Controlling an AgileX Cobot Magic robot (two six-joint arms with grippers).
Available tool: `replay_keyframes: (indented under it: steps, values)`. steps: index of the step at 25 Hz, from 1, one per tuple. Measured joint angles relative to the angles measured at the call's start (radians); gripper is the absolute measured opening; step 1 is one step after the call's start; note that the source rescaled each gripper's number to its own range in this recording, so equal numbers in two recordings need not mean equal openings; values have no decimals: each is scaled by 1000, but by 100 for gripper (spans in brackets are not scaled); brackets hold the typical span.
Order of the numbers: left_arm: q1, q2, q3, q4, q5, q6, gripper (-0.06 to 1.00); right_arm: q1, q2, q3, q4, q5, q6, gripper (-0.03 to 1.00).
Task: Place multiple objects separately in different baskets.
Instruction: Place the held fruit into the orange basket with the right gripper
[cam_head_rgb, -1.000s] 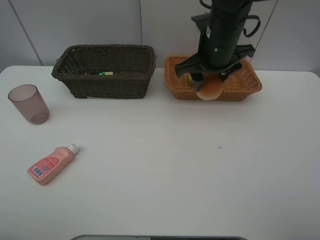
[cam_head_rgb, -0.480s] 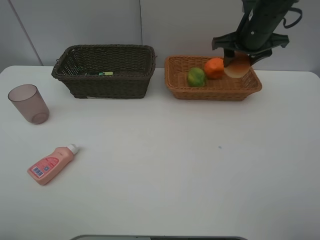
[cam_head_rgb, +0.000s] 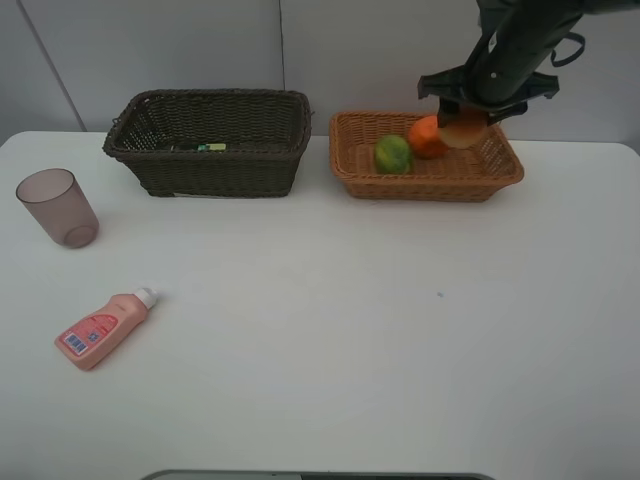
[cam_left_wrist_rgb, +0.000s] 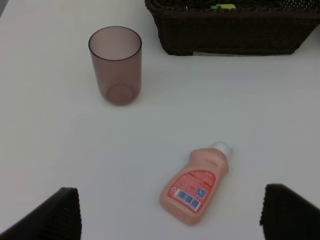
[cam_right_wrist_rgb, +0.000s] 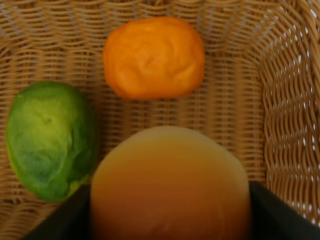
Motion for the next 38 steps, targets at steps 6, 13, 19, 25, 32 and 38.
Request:
replay_keyframes:
  steps: [6, 13, 19, 25, 32, 38]
  values:
    - [0, 0, 0, 0, 0, 0, 92, 0, 35, 0, -71, -62, 57, 39]
    - [0, 0, 0, 0, 0, 0, 92, -13, 69, 0, -120, -99, 79, 39]
    - [0, 0, 0, 0, 0, 0, 92, -72, 73, 0, -121, -121, 97, 39]
    - [0, 0, 0, 0, 0, 0, 92, -92, 122, 0, -101, -134, 102, 39]
    - [0, 0, 0, 0, 0, 0, 92, -92, 156, 0, -88, -163, 104, 39]
    - [0, 0, 0, 0, 0, 0, 92, -92, 156, 0, -87, -168, 104, 57]
